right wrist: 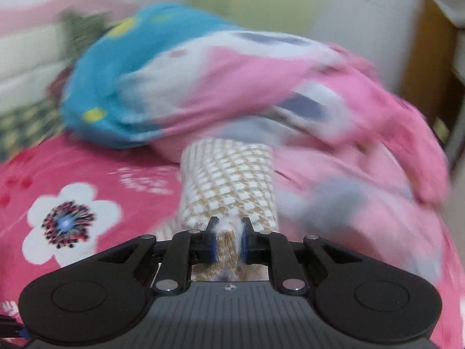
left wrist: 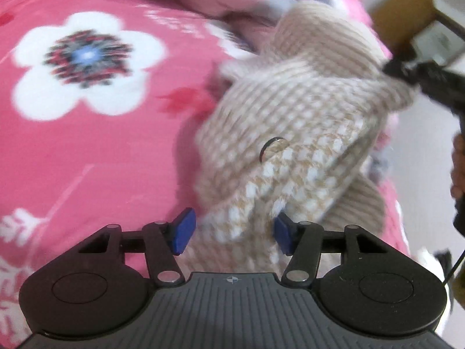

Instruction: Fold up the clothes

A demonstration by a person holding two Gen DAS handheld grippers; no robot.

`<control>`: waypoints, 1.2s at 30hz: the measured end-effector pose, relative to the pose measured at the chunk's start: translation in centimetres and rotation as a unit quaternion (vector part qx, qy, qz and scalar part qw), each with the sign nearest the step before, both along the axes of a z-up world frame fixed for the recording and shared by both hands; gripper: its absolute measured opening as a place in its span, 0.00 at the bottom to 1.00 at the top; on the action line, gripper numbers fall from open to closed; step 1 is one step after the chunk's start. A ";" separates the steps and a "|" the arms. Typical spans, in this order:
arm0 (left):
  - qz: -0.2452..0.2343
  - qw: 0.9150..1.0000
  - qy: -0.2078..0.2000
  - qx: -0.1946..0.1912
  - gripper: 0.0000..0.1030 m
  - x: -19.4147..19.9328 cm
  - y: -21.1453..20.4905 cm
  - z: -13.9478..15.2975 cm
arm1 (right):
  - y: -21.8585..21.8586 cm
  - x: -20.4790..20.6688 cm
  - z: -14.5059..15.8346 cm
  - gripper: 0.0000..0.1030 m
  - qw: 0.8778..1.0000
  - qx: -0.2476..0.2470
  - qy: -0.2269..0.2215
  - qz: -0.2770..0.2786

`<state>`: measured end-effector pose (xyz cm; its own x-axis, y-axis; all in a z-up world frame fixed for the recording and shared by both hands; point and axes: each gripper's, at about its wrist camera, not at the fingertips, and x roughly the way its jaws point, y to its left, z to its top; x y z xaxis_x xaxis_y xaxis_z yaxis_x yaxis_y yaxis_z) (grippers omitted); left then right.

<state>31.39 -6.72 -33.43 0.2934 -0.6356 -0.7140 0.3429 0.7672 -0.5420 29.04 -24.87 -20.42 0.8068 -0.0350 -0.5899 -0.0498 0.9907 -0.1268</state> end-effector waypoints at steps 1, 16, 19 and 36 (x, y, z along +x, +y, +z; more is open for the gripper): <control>-0.018 1.000 -0.004 0.001 0.55 -0.6 -0.8 0.4 | -2.3 -1.5 0.3 0.14 0.999 0.014 0.008 -0.031; -0.238 0.970 0.056 0.008 0.57 -8.5 -9.1 1.9 | -24.2 -20.4 -12.4 0.00 0.875 0.139 0.283 -0.366; -0.228 0.971 0.069 0.007 0.60 -7.6 -7.4 3.6 | -25.0 -22.2 -9.6 0.01 0.890 0.154 0.251 -0.347; 0.021 0.999 0.026 0.025 0.69 13.2 -14.4 -1.8 | -11.8 -0.1 -5.7 0.93 0.986 0.129 0.066 -0.083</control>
